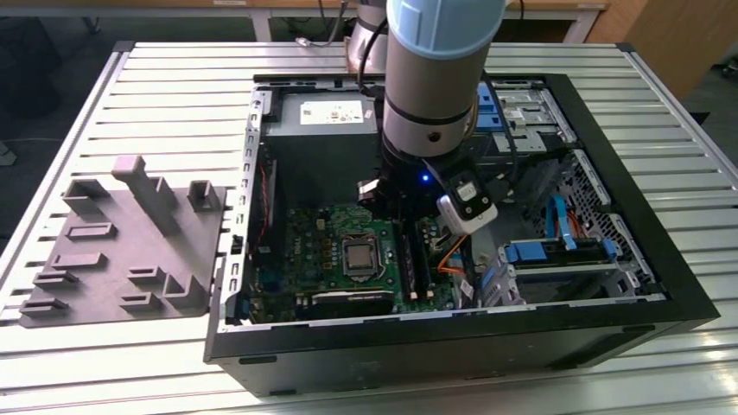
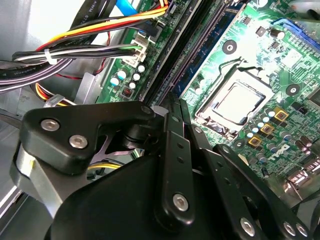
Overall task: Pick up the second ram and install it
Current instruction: 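Insert the second ram into the second slot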
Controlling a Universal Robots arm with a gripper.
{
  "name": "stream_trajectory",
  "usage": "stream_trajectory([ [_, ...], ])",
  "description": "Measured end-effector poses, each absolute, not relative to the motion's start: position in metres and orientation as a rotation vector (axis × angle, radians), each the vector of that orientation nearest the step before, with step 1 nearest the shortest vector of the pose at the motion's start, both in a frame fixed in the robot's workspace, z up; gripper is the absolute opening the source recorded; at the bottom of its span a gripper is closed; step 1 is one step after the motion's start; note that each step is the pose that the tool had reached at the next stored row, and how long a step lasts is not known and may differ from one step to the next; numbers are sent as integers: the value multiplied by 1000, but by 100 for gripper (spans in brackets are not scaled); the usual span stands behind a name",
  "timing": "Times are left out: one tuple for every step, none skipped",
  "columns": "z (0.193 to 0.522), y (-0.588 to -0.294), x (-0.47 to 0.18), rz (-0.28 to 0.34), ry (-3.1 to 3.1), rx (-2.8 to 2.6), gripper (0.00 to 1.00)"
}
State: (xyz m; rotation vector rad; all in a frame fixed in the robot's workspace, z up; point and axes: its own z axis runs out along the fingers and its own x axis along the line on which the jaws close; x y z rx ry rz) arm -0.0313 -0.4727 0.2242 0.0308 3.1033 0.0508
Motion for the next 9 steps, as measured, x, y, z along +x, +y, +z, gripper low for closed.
stream_trajectory([
  [224, -473, -31, 51, 3103, 31, 12],
  [224, -473, -31, 51, 3103, 31, 12],
  [224, -473, -31, 51, 3103, 31, 12],
  [224, -473, -31, 51, 3103, 31, 12],
  [224, -473, -31, 51, 3103, 31, 12],
  [224, -473, -31, 51, 3103, 31, 12],
  [224, -473, -31, 51, 3103, 31, 12],
  [224, -473, -31, 51, 3103, 31, 12],
  [224, -473, -31, 51, 3103, 31, 12],
])
